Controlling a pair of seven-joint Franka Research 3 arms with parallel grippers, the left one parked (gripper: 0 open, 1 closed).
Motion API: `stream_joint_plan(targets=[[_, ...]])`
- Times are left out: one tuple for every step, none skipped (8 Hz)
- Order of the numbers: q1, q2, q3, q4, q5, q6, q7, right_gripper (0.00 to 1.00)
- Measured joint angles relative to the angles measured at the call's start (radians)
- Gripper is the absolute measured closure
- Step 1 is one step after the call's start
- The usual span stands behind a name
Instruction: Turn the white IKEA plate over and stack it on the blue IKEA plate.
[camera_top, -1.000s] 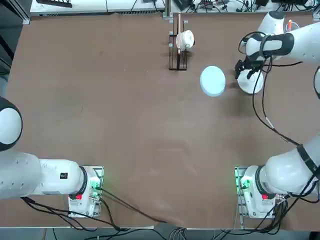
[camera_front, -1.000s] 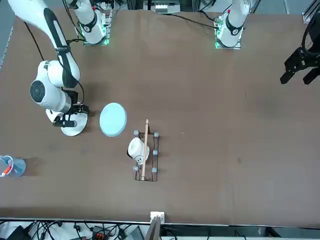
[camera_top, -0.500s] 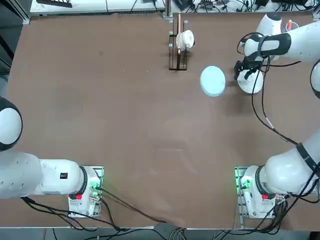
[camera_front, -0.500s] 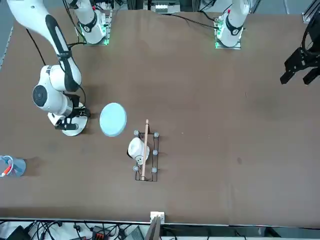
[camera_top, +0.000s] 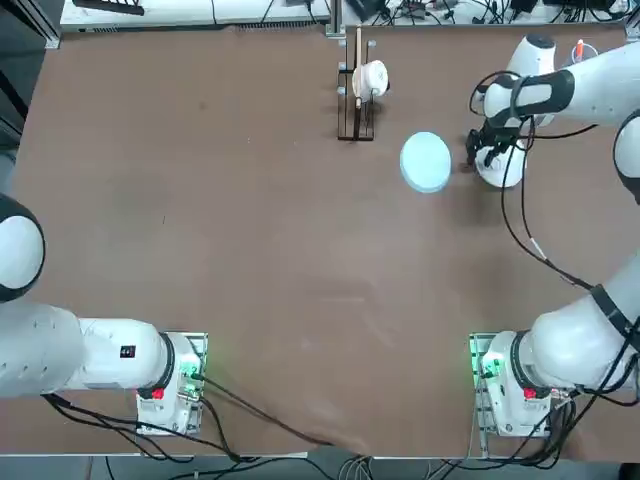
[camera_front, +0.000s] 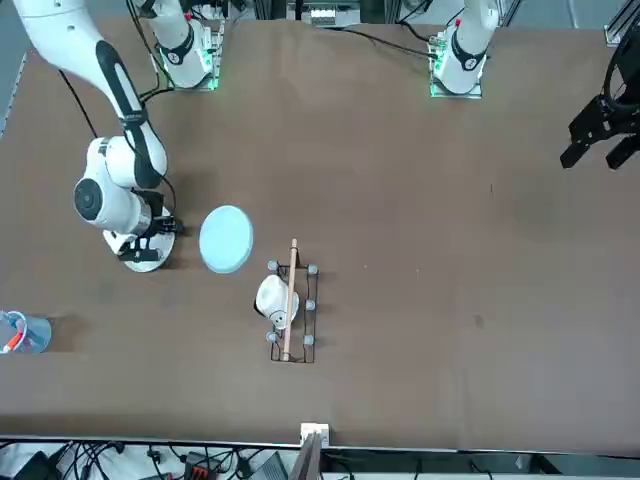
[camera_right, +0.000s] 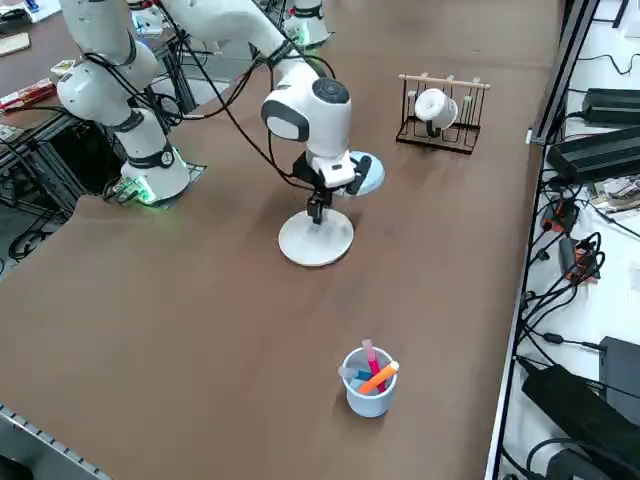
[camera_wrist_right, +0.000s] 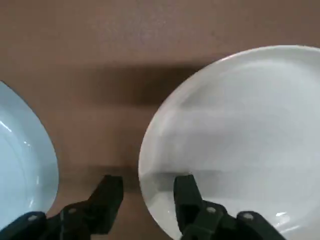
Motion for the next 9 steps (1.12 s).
stream_joint_plan(targets=[[0.006,0.003,0.000,0.007,0.000,0.000,0.001,0.44],[0.009,0.003,0.000,0.014,-0.001,0.000,0.000,0.51],[0.009,0.003,0.000,0.019,-0.008,0.000,0.000,0.59],[0.009,0.003,-0.001,0.021,-0.020,0.000,0.000,0.70],[0.009,0.004,-0.001,0.021,-0.027,-0.001,0.000,0.72],[0.009,0.006,-0.001,0.021,-0.029,-0.001,-0.001,0.82],[0.008,0.009,-0.002,0.021,-0.030,-0.002,-0.002,0.87],[0.008,0.008,-0.004,0.022,-0.033,-0.004,-0.004,0.91],[0.008,0.003,-0.006,0.025,-0.035,-0.010,-0.004,0.96]])
